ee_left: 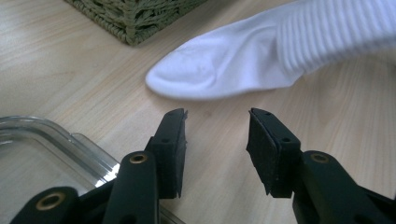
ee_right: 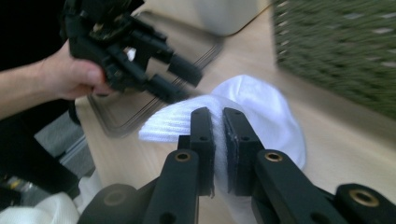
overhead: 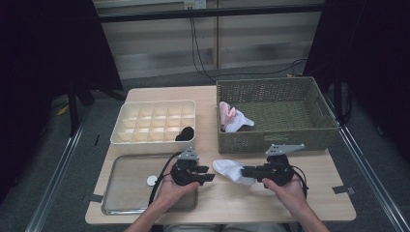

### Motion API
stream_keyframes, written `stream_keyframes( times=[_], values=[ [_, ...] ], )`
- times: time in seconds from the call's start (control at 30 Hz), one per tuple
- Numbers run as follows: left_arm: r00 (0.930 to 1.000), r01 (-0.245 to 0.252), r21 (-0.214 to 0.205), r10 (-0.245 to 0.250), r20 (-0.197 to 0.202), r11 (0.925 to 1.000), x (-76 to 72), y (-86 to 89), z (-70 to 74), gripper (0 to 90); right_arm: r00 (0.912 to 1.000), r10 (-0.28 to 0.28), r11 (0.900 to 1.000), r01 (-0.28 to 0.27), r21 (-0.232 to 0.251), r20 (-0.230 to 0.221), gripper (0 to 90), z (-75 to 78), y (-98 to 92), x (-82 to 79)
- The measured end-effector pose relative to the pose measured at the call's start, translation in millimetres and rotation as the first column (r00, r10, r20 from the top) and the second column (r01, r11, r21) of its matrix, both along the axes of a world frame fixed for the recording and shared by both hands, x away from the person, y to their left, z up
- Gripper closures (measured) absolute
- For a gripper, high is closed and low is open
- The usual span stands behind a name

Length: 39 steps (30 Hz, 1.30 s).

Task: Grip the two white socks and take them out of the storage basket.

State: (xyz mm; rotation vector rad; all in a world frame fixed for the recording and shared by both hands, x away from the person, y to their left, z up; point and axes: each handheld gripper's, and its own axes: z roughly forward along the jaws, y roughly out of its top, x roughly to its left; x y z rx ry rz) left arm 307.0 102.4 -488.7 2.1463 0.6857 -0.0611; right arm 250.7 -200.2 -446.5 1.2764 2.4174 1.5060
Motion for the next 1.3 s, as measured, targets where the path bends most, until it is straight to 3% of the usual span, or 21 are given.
stream_keyframes(
  times=[0.2, 0.37, 0.4, 0.6, 0.7, 0.77, 0.9, 1.0, 1.17, 1.3],
  values=[
    [1.0, -0.005, -0.01, 0.005, 0.005, 0.9999, 0.1, 2.4, 4.3, 57.3, 0.9956, -0.071, 0.9967, 0.068, -0.045, -0.062, 79.0, -15.6, -24.4, 13.7],
    [1.0, 0.005, 0.011, -0.005, 0.008, 0.9999, 0.8, 2.9, 8.1, 56.7, 0.9877, -0.119, 0.9782, 0.099, -0.183, -0.101, 72.9, -32.2, -33.8, 21.8],
    [0.9999, 0.008, 0.012, -0.009, 0.011, 0.9999, 0.9, 3.1, 8.9, 56.7, 0.9863, -0.13, 0.9758, 0.109, -0.19, -0.102, 70.4, -33.0, -35.7, 21.9],
    [0.9997, 0.02, -0.011, -0.02, 0.011, 0.9997, 0.5, 2.1, 11.6, 62.0, 0.9835, -0.173, 0.9742, 0.163, -0.157, -0.054, 56.4, -20.1, -46.1, 16.3],
    [0.9996, 0.026, -0.015, -0.026, 0.015, 0.9996, 2.6, 0.3, 13.5, 64.1, 0.9841, -0.172, 0.9783, 0.165, -0.125, -0.044, 55.0, -12.2, -49.3, 7.8],
    [0.9992, 0.034, 0.0, -0.034, 0.022, 0.9994, 5.5, -3.8, 14.1, 65.1, 0.9865, -0.156, 0.9808, 0.149, -0.126, -0.048, 55.6, -12.6, -47.9, 2.3],
    [0.9995, 0.028, -0.041, -0.027, 0.014, 0.9988, 10.0, -13.6, 15.9, 64.3, 0.9852, -0.146, 0.9789, 0.13, -0.158, -0.09, 56.5, -26.1, -41.0, -0.3],
    [0.9992, 0.035, -0.041, -0.035, 0.018, 0.9985, 10.5, -19.1, 15.2, 62.2, 0.9823, -0.141, 0.9741, 0.116, -0.195, -0.123, 56.1, -39.0, -37.9, 5.4],
    [0.9998, 0.01, -0.034, -0.01, 0.017, 0.9994, 12.1, -17.3, 10.2, 53.1, 0.9894, -0.098, 0.9697, 0.07, -0.234, -0.108, 55.6, -45.0, -29.0, 13.3],
    [0.9999, -0.012, -0.032, 0.012, 0.006, 0.9994, 15.9, -11.5, 7.3, 48.2, 0.9956, -0.033, 0.9707, 0.011, -0.24, -0.088, 62.3, -46.8, -21.9, 17.5]
  ],
)
